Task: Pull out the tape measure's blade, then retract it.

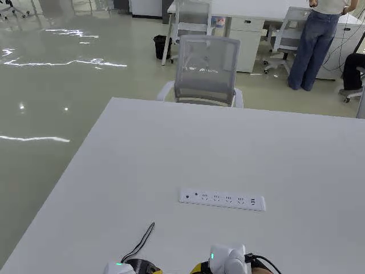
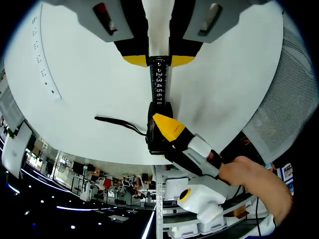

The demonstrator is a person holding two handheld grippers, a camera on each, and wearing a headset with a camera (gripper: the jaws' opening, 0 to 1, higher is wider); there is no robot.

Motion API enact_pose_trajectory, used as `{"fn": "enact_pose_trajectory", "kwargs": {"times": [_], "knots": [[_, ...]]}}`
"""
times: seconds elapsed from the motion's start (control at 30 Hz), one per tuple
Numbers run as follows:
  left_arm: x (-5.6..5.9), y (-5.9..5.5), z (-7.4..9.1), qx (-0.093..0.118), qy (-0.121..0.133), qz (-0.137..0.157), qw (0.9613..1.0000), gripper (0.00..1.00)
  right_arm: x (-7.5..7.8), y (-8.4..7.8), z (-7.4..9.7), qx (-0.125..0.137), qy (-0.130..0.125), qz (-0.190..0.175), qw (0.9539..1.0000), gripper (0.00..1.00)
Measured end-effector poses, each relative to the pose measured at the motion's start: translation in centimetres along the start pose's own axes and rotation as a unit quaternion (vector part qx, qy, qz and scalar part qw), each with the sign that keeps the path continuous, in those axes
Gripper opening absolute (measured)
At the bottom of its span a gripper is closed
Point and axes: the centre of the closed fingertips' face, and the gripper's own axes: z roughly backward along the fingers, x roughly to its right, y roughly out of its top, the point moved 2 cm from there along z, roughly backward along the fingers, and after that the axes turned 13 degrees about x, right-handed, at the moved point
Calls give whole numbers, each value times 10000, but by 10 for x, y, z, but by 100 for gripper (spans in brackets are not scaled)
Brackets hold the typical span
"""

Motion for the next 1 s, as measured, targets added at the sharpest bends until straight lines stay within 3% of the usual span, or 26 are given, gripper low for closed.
{"fn": "enact_pose_trajectory", "kwargs": {"times": [1.0], "knots": [[-1, 0, -1, -16, -29, 12, 10000, 59, -1, 7, -18, 47, -12, 92, 9999, 13]]}}
